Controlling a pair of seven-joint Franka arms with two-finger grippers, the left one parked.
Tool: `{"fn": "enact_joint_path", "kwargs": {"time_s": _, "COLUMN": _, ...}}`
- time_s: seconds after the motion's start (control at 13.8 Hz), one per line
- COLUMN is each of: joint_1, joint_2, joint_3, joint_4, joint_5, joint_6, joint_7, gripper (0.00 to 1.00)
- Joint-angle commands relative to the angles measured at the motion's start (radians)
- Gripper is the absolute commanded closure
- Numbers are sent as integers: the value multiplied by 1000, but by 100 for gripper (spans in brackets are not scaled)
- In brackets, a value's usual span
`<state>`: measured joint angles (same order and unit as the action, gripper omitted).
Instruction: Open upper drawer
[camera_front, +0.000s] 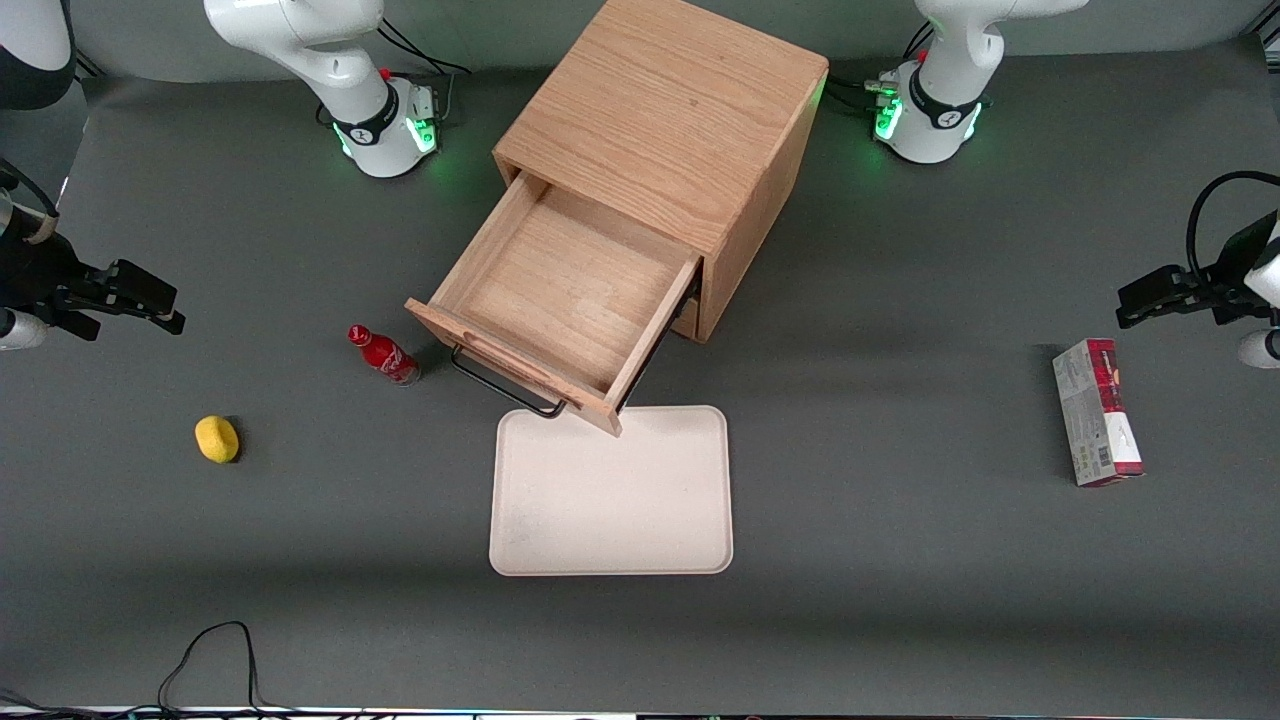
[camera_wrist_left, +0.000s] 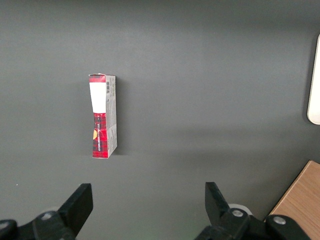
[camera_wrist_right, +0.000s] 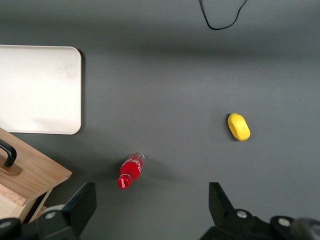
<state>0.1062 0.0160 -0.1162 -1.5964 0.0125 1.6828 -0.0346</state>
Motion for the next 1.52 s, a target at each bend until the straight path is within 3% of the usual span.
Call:
{"fn": "enact_joint_path", "kwargs": {"time_s": 0.0, "joint_1": -13, "joint_2": -18, "joint_3": 12, "joint_4": -11, "joint_5": -14, "joint_6": 11, "joint_7": 18, "gripper": 0}}
{"fn": "enact_joint_path", "kwargs": {"time_s": 1.44, "joint_1": 10, "joint_2": 16, "joint_3": -10, "joint_4": 29, "joint_5": -34, "joint_6": -5, "joint_7": 24, "gripper": 0}}
